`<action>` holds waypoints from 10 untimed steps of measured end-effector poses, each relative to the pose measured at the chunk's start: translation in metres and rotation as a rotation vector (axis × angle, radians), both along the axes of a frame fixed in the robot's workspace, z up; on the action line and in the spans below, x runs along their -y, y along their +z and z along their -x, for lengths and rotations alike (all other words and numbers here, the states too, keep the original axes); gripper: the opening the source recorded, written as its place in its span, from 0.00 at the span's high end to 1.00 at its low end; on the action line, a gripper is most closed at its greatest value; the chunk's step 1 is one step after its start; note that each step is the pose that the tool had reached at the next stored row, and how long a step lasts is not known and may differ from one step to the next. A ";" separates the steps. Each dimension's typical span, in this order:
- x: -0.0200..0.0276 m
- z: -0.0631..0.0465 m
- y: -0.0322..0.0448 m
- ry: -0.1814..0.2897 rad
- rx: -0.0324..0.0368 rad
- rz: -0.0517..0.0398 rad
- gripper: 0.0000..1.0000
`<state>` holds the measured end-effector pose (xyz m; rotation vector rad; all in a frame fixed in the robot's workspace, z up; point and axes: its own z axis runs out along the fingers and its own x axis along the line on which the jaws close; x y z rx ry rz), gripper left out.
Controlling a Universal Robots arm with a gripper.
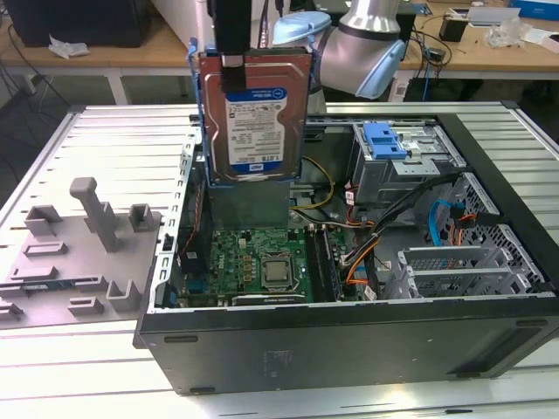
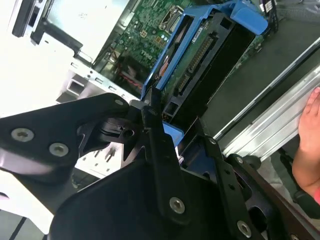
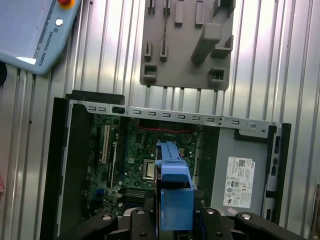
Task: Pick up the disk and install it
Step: 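Pick up the disk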
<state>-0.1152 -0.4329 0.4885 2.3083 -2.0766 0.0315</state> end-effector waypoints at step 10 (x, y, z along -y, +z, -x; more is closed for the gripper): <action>0.0046 -0.028 -0.0001 0.000 0.0012 -0.0001 0.64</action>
